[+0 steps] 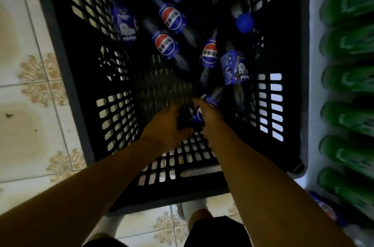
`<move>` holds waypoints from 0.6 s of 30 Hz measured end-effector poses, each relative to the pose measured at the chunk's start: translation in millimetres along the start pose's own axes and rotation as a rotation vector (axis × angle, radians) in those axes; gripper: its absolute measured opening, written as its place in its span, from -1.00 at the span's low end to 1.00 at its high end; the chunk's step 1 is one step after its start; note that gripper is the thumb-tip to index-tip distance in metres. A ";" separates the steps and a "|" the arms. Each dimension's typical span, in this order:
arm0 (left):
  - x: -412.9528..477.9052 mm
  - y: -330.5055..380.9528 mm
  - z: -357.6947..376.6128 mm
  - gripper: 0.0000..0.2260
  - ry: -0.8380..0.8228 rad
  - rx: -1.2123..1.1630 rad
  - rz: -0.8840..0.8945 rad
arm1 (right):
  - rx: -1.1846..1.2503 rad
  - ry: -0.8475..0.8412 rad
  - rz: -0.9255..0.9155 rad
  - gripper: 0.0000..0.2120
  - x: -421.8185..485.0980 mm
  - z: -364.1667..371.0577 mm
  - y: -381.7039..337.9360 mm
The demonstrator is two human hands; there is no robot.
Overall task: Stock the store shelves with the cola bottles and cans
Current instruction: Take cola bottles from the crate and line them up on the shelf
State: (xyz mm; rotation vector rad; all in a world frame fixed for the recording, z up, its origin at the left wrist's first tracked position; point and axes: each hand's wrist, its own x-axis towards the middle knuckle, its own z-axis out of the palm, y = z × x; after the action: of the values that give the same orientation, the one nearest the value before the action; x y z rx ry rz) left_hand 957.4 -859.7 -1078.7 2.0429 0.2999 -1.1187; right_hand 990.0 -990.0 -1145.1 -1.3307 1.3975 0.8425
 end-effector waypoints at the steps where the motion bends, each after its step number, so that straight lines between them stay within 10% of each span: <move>1: -7.7 4.0 -7.9 -0.36 0.013 0.043 0.017 | 0.005 -0.067 0.035 -0.51 -11.9 -2.5 0.5; 10: -153.0 65.2 -92.7 -0.16 -0.099 0.010 -0.026 | 0.198 -0.333 0.186 -0.69 -224.8 -10.3 -7.0; 18: -318.7 157.7 -198.5 -0.33 -0.099 -0.331 -0.092 | 0.011 -0.318 -0.048 -0.14 -445.3 -46.0 -50.1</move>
State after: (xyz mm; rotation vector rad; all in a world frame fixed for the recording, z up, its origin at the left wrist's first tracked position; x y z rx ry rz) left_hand 975.8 -774.4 -680.9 1.6922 0.4984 -1.1380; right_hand 988.7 -912.6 -701.3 -1.1584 1.1164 0.9655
